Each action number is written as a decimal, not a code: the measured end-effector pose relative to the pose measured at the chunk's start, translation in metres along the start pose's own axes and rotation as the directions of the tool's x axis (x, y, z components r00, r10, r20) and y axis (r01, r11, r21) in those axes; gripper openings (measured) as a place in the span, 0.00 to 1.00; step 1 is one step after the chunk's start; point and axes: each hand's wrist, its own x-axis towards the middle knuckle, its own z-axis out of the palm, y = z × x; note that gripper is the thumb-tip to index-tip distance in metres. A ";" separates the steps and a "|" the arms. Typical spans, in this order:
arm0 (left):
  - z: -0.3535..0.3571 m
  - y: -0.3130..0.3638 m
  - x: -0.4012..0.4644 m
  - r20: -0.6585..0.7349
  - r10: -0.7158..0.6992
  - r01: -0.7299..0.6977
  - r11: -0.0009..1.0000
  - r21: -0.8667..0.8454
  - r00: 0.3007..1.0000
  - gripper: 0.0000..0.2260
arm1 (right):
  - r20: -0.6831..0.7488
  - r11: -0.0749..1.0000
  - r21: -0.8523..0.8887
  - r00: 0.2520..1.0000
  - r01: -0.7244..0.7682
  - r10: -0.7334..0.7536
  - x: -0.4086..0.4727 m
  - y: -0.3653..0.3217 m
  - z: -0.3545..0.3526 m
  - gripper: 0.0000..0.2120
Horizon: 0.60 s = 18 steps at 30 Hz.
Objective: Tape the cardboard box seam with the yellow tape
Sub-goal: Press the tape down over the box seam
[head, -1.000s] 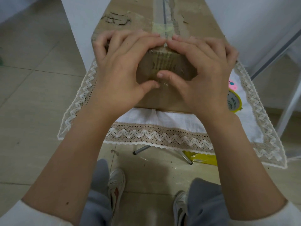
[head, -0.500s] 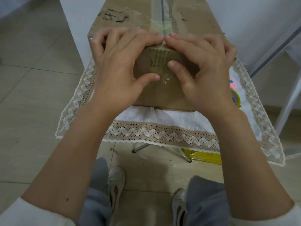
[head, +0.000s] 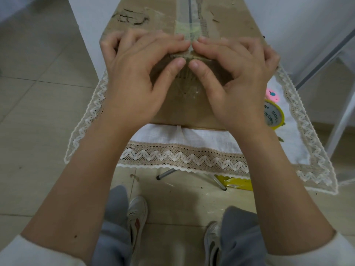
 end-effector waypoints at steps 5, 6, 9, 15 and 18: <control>0.004 0.001 0.002 -0.043 -0.041 0.040 0.999 -0.021 0.998 0.10 | 0.022 1.000 -0.005 1.000 -0.006 0.006 -0.001 0.002 -0.002 0.10; 0.005 0.001 0.003 -0.049 -0.052 0.051 0.998 -0.027 0.997 0.09 | 0.031 1.000 -0.005 0.999 -0.008 0.008 -0.001 0.003 -0.003 0.10; 0.007 0.002 0.003 -0.066 -0.078 0.076 0.997 -0.033 0.995 0.08 | 0.050 1.000 0.006 0.999 -0.019 0.019 0.000 0.005 -0.003 0.09; 0.010 0.003 0.003 -0.075 -0.116 0.114 0.993 -0.031 0.990 0.06 | 0.017 0.997 0.072 1.000 -0.019 0.018 0.000 0.005 -0.002 0.07; 0.009 0.005 0.003 -0.085 -0.116 0.113 0.993 -0.037 0.990 0.05 | 0.000 0.994 0.107 1.000 -0.023 0.023 0.001 0.004 -0.002 0.06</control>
